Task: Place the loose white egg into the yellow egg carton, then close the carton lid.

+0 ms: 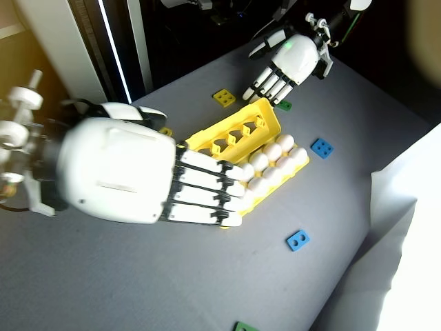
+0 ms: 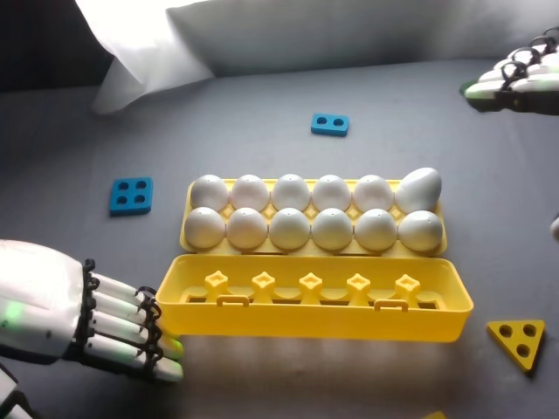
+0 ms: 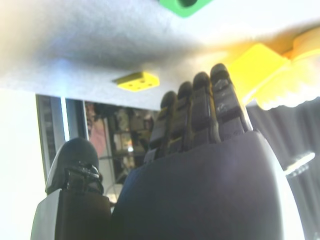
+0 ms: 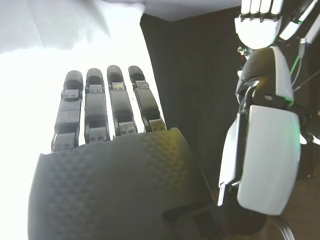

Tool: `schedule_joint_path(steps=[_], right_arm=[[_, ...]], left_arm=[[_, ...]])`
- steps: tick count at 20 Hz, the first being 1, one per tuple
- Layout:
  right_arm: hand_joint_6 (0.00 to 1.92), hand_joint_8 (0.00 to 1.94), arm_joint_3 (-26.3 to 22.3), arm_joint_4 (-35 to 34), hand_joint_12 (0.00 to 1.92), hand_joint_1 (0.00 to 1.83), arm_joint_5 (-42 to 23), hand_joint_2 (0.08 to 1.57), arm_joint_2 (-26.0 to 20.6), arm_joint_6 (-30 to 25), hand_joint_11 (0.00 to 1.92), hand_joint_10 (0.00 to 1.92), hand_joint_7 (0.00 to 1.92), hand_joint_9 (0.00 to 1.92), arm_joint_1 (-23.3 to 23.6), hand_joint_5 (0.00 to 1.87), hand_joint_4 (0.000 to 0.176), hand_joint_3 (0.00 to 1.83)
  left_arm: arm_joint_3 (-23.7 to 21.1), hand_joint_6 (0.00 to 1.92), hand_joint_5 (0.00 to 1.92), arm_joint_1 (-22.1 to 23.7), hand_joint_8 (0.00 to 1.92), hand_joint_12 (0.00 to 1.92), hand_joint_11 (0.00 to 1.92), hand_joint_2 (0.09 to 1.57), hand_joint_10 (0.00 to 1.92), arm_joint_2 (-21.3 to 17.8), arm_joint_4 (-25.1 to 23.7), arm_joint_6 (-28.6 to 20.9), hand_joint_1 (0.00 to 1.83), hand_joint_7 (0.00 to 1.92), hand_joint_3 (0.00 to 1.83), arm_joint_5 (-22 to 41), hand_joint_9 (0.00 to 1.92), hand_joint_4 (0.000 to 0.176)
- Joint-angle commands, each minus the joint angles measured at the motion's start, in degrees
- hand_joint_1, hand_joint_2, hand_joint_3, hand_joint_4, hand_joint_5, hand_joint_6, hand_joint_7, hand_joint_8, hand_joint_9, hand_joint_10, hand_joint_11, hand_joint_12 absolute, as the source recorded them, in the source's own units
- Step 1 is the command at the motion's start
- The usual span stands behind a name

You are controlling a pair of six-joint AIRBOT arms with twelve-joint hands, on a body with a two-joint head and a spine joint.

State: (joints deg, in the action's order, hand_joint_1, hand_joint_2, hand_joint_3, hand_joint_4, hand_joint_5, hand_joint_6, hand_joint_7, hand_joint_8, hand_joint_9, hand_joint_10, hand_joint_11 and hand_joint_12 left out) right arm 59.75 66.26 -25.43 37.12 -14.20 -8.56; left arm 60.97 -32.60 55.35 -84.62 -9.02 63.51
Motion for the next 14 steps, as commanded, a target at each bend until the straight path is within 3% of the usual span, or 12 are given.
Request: schedule_joint_path(steps=[1,6,7,10,12,14], right_arm=[[0.0,0.01,0.39,-2.99,0.01,0.32,-3.02,0.91,-0.73,-1.0,0.01,0.0,0.03,0.01,1.22,0.05,0.0,0.0],[0.0,0.0,0.24,-3.0,0.06,0.38,-4.09,0.91,-1.36,-2.53,0.04,0.0,0.07,0.05,2.03,0.08,0.0,0.0],[0.0,0.0,0.0,-3.0,0.14,0.39,-4.09,0.91,-1.28,-2.53,0.01,0.0,0.07,0.05,2.33,0.08,0.0,0.0],[0.0,0.0,-1.41,-2.99,0.15,0.37,-4.44,0.92,-1.27,-2.81,0.0,0.0,0.05,0.04,3.66,0.07,0.0,0.01],[0.01,0.01,-2.33,-2.99,0.05,0.35,-4.43,0.94,-1.27,-2.86,0.01,0.01,0.04,0.02,3.74,0.05,0.0,0.0],[0.0,0.0,-3.38,-2.88,0.11,0.37,-4.43,0.94,-1.27,-2.48,0.0,0.0,0.05,0.03,3.7,0.08,0.0,0.0]], left_arm=[[-0.25,0.0,0.0,-0.1,0.0,0.0,0.0,1.2,0.0,-0.5,3.65,0.21,0.0,0.0,0.0,3.39,0.0,0.0],[-1.0,0.0,0.0,0.99,0.0,0.0,0.0,1.18,0.0,-0.09,3.65,0.2,0.0,0.0,0.0,2.81,0.0,0.0],[-0.91,0.0,0.0,1.51,0.0,0.0,0.0,1.18,0.0,-0.12,3.65,0.0,0.0,0.0,0.0,2.83,0.0,0.0],[-0.09,0.0,0.0,4.0,0.0,0.0,0.0,1.18,0.0,-0.15,3.7,-1.12,0.0,0.0,0.0,3.38,0.0,0.0],[0.58,0.0,0.0,5.76,0.0,0.0,0.0,1.17,0.0,0.01,3.92,-1.69,0.0,0.0,0.0,3.68,0.0,0.0],[1.09,0.0,0.0,7.6,0.0,0.0,0.0,1.17,0.0,0.1,4.23,-2.27,0.0,0.0,0.0,3.89,0.0,0.0]])
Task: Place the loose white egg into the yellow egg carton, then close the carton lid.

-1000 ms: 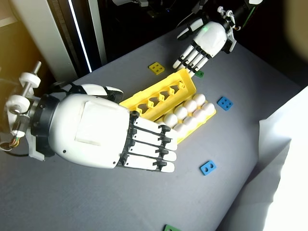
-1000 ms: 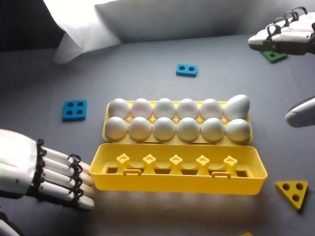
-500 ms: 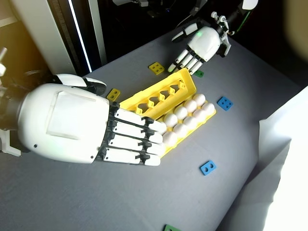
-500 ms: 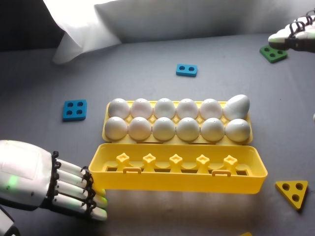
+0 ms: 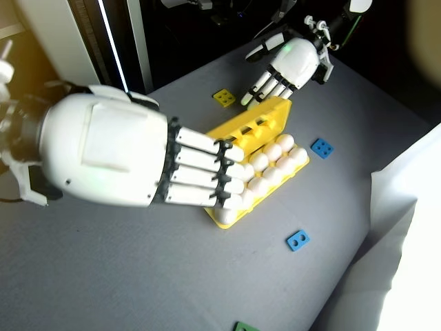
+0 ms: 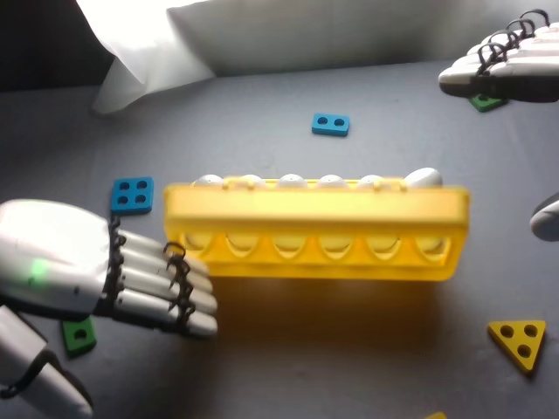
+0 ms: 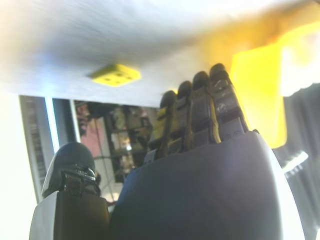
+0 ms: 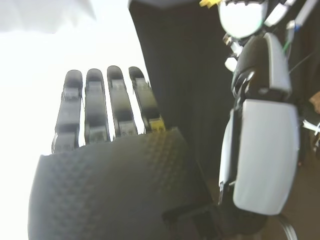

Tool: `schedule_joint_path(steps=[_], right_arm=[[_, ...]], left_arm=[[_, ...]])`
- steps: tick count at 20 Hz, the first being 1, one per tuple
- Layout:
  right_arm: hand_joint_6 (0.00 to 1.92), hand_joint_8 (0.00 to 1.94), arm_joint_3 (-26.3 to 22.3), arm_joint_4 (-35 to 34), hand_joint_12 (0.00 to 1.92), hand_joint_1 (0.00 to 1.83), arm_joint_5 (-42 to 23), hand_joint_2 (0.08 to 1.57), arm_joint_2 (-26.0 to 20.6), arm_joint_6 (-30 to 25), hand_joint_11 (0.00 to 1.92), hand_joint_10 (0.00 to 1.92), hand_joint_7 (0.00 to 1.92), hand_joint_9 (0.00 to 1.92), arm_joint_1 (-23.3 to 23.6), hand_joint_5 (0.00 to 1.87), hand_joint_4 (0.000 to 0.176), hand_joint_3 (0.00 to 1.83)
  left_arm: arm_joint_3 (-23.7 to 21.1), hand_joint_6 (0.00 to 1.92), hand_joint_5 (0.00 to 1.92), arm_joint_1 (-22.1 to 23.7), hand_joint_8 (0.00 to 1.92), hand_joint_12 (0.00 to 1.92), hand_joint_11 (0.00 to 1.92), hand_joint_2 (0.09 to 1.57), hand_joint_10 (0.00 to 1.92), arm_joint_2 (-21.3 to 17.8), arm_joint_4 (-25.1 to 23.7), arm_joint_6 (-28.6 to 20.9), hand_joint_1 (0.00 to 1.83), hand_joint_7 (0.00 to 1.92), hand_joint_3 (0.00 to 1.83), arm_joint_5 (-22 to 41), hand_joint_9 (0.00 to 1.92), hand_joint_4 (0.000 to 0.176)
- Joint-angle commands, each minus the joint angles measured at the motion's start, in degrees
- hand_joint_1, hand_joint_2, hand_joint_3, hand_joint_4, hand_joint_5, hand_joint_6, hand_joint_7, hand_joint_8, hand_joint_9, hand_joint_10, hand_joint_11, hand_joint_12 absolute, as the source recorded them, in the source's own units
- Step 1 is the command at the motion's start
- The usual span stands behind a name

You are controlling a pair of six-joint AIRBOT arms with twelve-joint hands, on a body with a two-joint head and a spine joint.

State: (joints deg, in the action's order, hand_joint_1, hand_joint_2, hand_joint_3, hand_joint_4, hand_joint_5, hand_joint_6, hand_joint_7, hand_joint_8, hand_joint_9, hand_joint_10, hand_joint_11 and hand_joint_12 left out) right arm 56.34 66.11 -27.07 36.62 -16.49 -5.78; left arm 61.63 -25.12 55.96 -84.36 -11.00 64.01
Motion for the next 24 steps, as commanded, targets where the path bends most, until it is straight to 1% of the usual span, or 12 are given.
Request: schedule_joint_path(steps=[1,3,4,6,8,11,13,14,17,19,22,24], right_arm=[[0.0,0.0,-0.36,-2.53,0.1,0.37,-2.78,0.95,-0.77,-0.13,0.0,0.0,0.05,0.03,0.93,0.07,0.0,0.0],[0.0,0.0,-0.84,-2.47,0.16,0.41,-2.74,0.93,-0.79,-0.06,0.0,0.0,0.07,0.05,0.95,0.07,0.0,0.0],[0.0,0.0,-0.89,-2.47,0.09,0.38,-2.67,0.93,-0.79,-0.06,0.0,0.0,0.05,0.03,0.94,0.05,0.0,0.0],[0.0,0.0,-0.98,-2.47,0.16,0.37,-2.46,0.92,-0.81,-0.07,0.0,0.0,0.07,0.05,0.91,0.08,0.0,0.0],[0.0,0.0,-1.02,-2.47,0.15,0.42,-2.45,0.92,-0.83,-0.07,0.0,0.0,0.07,0.06,0.9,0.08,0.0,0.0],[0.0,0.0,-1.07,-2.47,0.2,0.4,-2.45,0.92,-0.85,-0.07,0.0,0.0,0.08,0.06,0.91,0.09,0.0,0.0],[0.0,0.0,-1.07,-2.47,0.12,0.39,-2.46,0.92,-0.85,-0.07,0.0,0.0,0.05,0.03,0.91,0.08,0.0,0.0],[0.0,0.0,-1.07,-2.47,0.15,0.42,-2.46,0.92,-0.85,-0.07,0.0,0.0,0.08,0.05,0.91,0.1,0.0,0.0],[0.0,0.0,-1.06,-2.47,0.23,0.41,-2.47,0.92,-0.85,-0.07,0.0,0.0,0.1,0.07,0.91,0.11,0.0,0.0],[0.0,0.0,-1.07,-2.47,0.2,0.42,-2.48,0.92,-0.83,-0.07,0.0,0.0,0.1,0.07,0.9,0.11,0.0,0.0],[0.0,0.0,-1.13,-2.47,0.2,0.45,-2.53,0.92,-0.82,-0.07,0.0,0.0,0.11,0.08,0.9,0.11,0.0,0.0],[0.0,0.0,-1.14,-2.46,0.16,0.4,-2.55,0.93,-0.82,-0.07,0.0,0.0,0.09,0.07,0.9,0.11,0.0,0.0]], left_arm=[[0.57,0.0,0.0,0.87,0.0,0.0,0.0,1.18,0.0,-0.49,4.06,-0.47,0.0,0.0,0.0,3.41,0.0,0.0],[0.92,0.0,0.0,2.7,0.0,0.0,0.0,1.17,0.0,-0.36,4.33,-0.57,0.0,0.0,0.0,3.41,0.0,0.0],[1.07,0.0,0.0,3.24,0.0,0.0,0.0,1.17,0.0,-0.28,4.45,-0.57,0.0,0.0,0.0,3.39,0.0,0.0],[1.66,0.0,0.0,4.34,0.0,0.0,0.0,1.17,0.0,0.09,4.8,-0.49,0.0,0.0,0.0,3.17,0.0,0.0],[2.8,0.0,0.0,5.11,0.0,0.0,0.0,1.18,0.0,0.86,5.25,0.02,0.0,0.0,0.0,2.55,0.0,0.0],[5.33,0.0,0.0,5.78,0.0,0.0,0.0,1.18,0.0,2.88,5.37,1.1,0.0,0.0,0.0,1.28,0.0,0.0],[7.18,0.0,0.0,5.95,0.0,0.0,0.0,1.18,0.0,4.42,5.37,1.61,0.0,0.0,0.0,0.74,0.0,0.0],[8.24,0.0,0.0,6.06,0.0,0.0,0.0,1.18,0.0,5.27,5.37,1.96,0.0,0.0,0.0,0.54,0.0,0.0],[11.26,0.0,0.0,5.98,0.0,0.0,0.0,1.18,0.0,7.66,5.38,2.9,0.0,0.0,0.0,-0.53,0.0,0.0],[12.54,0.0,0.0,5.22,0.0,0.0,0.0,1.18,0.0,8.99,5.36,3.37,0.0,0.0,0.0,-1.26,0.0,0.0],[12.56,0.0,0.0,3.23,0.0,0.0,0.0,1.18,0.0,9.55,5.11,3.49,0.0,0.0,0.0,-1.51,0.0,0.0],[12.27,0.0,0.0,2.78,0.0,0.0,0.0,1.18,0.0,9.36,5.08,3.53,0.0,0.0,0.0,-1.51,0.0,0.0]])
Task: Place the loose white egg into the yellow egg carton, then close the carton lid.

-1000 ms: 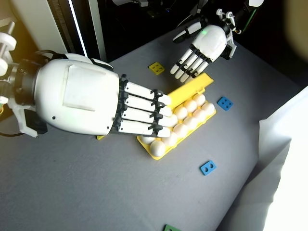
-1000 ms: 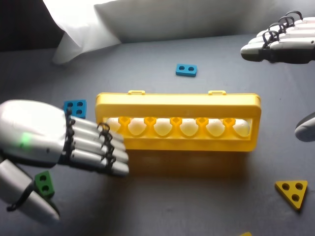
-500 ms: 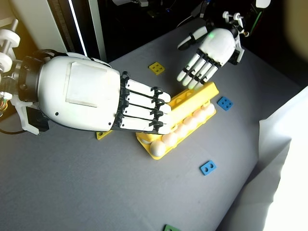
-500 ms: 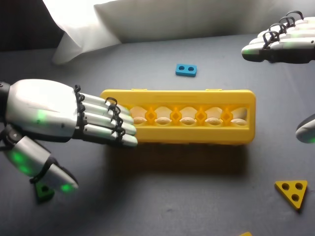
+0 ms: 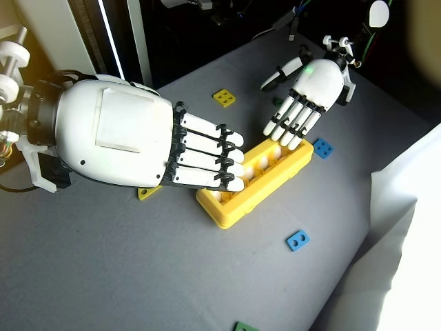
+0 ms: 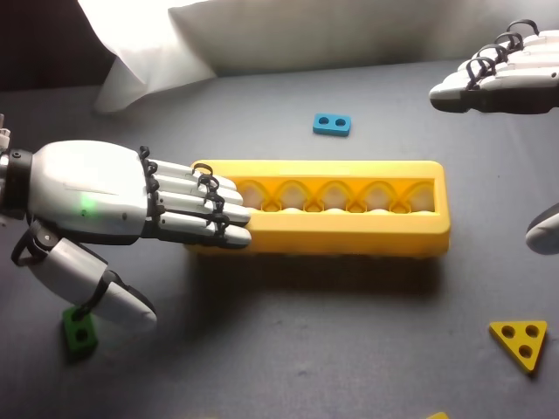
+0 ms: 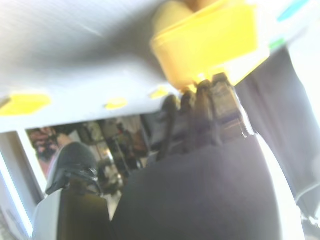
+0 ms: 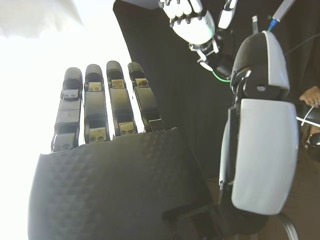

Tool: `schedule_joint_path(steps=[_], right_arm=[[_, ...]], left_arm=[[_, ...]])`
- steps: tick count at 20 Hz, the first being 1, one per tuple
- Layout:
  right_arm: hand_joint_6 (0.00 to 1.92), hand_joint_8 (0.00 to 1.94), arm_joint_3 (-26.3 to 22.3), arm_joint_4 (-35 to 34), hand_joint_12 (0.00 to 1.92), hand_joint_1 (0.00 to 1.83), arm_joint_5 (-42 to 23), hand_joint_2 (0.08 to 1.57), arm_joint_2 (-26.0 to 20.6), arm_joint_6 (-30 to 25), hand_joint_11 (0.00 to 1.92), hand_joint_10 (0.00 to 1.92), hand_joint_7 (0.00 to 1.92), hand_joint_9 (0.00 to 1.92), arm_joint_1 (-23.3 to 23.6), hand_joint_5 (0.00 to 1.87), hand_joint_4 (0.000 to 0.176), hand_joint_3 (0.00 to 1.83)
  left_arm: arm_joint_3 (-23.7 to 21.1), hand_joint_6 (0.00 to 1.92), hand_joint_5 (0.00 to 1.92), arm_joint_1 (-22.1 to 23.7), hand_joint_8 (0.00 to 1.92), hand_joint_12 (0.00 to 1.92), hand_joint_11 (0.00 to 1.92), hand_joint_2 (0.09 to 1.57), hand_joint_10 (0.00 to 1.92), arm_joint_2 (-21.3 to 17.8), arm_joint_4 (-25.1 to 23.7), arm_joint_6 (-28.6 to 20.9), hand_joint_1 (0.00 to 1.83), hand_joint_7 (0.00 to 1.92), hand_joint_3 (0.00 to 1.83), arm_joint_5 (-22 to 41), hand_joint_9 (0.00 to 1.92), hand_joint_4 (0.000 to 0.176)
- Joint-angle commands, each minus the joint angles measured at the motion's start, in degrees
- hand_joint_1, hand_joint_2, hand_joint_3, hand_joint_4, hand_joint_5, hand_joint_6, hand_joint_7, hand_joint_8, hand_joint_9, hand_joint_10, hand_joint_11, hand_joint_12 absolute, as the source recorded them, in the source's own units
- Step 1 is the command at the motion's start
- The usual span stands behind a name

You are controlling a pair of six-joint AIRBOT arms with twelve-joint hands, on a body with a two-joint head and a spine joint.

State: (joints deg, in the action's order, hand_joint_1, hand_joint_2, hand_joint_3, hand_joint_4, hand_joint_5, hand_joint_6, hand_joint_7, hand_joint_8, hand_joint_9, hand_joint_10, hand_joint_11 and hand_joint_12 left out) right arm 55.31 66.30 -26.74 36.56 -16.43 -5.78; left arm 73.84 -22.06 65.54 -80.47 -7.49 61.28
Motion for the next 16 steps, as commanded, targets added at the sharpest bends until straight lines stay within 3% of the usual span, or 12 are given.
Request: schedule_joint_path(steps=[1,7,10,12,14,16], right_arm=[[0.0,0.0,-0.11,-2.66,0.15,0.41,-2.91,0.93,-0.75,-0.13,0.0,0.0,0.09,0.06,0.9,0.11,0.0,0.0],[0.0,0.0,-0.17,-2.66,0.19,0.41,-3.04,0.93,-0.77,-0.14,0.0,0.0,0.11,0.09,0.89,0.13,0.0,0.0],[0.0,0.0,-0.27,-2.66,0.26,0.45,-3.05,0.94,-0.78,-0.14,0.0,0.0,0.13,0.11,0.87,0.14,0.0,0.01],[0.0,0.0,-0.34,-2.66,0.19,0.37,-3.05,0.98,-0.79,-0.14,0.0,0.0,0.07,0.05,0.84,0.09,0.0,0.02],[0.0,0.0,-0.47,-2.66,0.28,0.39,-3.07,0.98,-0.81,-0.14,0.0,0.0,0.1,0.08,0.79,0.11,0.0,0.01],[0.0,0.0,-0.58,-2.66,0.19,0.39,-3.25,1.0,-0.83,-0.14,0.0,0.0,0.08,0.06,0.78,0.09,0.0,0.01]], left_arm=[[-0.08,0.0,0.0,-0.34,0.0,0.0,0.0,1.18,0.0,-0.34,1.19,0.05,0.0,0.0,0.0,1.22,0.0,0.0],[-2.27,0.0,0.0,2.29,0.0,0.0,0.0,1.18,0.0,-4.2,3.88,0.04,0.0,0.0,0.0,4.21,0.0,0.0],[-4.88,0.0,0.0,4.01,0.0,0.0,0.0,1.18,0.0,-8.16,5.04,0.03,0.0,0.0,0.0,8.08,0.0,0.0],[-6.65,0.0,0.0,4.12,0.0,0.0,0.0,1.18,0.0,-10.85,5.02,0.13,0.0,0.0,0.0,10.76,0.0,0.0],[-8.9,0.0,0.0,4.12,0.0,0.0,0.0,1.18,0.0,-14.65,5.01,0.12,0.0,0.0,0.0,14.06,0.0,0.0],[-10.27,0.0,0.0,4.23,0.0,0.0,0.0,1.17,0.0,-17.64,4.95,0.0,0.0,0.0,0.0,16.62,0.0,0.0]])
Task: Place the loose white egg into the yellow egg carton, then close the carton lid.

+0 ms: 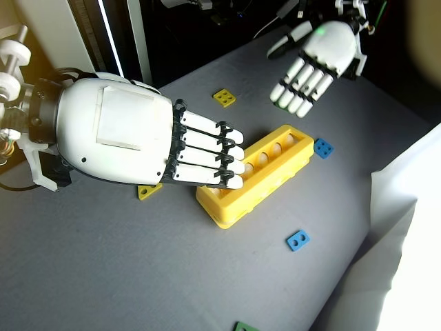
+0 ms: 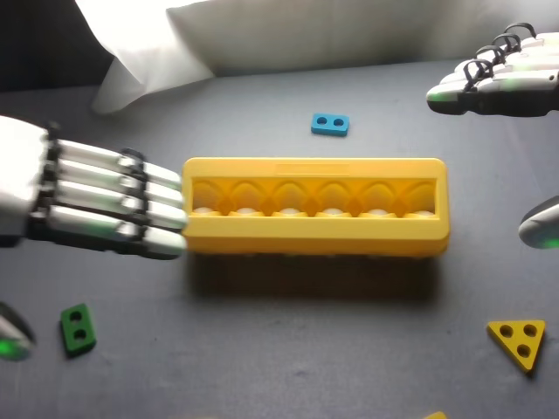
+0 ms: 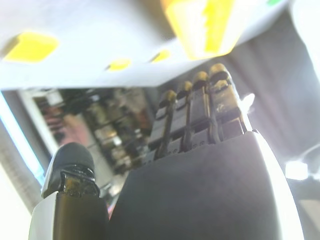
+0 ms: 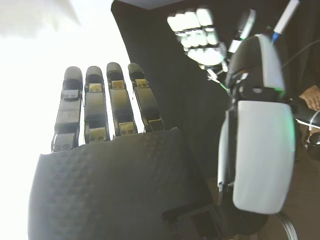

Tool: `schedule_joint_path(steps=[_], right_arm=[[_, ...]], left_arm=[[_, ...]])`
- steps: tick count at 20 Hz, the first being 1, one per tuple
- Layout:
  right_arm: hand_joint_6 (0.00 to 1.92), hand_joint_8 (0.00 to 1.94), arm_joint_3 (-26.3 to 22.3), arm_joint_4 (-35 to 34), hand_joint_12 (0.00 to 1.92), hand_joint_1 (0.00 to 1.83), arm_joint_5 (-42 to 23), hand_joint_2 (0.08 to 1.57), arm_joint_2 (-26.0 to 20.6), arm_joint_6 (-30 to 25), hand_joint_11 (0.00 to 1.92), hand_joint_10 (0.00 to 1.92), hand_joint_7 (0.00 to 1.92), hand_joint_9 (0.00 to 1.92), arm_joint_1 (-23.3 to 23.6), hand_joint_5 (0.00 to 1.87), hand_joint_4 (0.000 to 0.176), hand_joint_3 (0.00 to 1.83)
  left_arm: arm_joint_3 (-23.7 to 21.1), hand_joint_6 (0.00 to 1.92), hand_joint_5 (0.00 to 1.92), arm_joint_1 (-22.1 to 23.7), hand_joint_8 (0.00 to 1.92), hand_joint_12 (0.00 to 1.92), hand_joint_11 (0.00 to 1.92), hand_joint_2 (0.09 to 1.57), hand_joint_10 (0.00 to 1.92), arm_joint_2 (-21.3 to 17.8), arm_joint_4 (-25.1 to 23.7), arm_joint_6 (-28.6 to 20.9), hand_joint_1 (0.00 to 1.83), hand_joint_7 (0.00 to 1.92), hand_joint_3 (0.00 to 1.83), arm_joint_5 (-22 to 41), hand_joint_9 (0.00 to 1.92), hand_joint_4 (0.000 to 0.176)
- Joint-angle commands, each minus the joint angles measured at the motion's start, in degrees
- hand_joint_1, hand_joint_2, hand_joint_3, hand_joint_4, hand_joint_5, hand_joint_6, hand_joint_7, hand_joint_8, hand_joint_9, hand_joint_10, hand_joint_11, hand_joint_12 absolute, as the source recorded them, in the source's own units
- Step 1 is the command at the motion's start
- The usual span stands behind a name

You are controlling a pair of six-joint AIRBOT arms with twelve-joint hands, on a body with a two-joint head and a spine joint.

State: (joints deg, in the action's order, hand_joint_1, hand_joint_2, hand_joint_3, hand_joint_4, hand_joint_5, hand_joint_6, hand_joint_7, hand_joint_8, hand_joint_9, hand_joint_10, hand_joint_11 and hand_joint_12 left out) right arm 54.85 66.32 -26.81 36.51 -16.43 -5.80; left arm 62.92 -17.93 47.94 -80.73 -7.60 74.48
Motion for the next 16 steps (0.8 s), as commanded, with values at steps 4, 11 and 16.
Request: schedule_joint_path(steps=[4,11,16], right_arm=[[0.0,0.0,-0.28,-2.67,0.18,0.39,-3.18,1.0,-0.81,-0.14,0.0,0.0,0.11,0.08,0.8,0.12,0.0,0.0],[0.0,0.0,-0.59,-2.59,0.25,0.43,-3.2,0.98,-0.9,-0.14,0.0,0.0,0.14,0.12,0.74,0.15,0.0,0.0],[0.0,0.0,-0.84,-2.33,0.36,0.47,-3.3,0.98,-0.97,-0.14,0.0,0.0,0.17,0.14,0.75,0.19,0.0,0.0]], left_arm=[[-0.34,0.0,0.0,0.56,0.0,0.0,0.0,1.18,0.0,-4.34,3.78,-1.87,0.0,0.0,0.0,4.84,0.0,0.0],[1.22,0.0,0.0,0.04,0.0,0.0,0.0,1.19,0.0,-5.8,3.02,-3.22,0.0,0.0,0.0,5.32,0.0,0.0],[-0.59,0.0,0.0,0.11,0.0,0.0,0.0,1.2,0.0,-5.61,3.02,-3.1,0.0,0.0,0.01,3.21,0.0,0.0]])
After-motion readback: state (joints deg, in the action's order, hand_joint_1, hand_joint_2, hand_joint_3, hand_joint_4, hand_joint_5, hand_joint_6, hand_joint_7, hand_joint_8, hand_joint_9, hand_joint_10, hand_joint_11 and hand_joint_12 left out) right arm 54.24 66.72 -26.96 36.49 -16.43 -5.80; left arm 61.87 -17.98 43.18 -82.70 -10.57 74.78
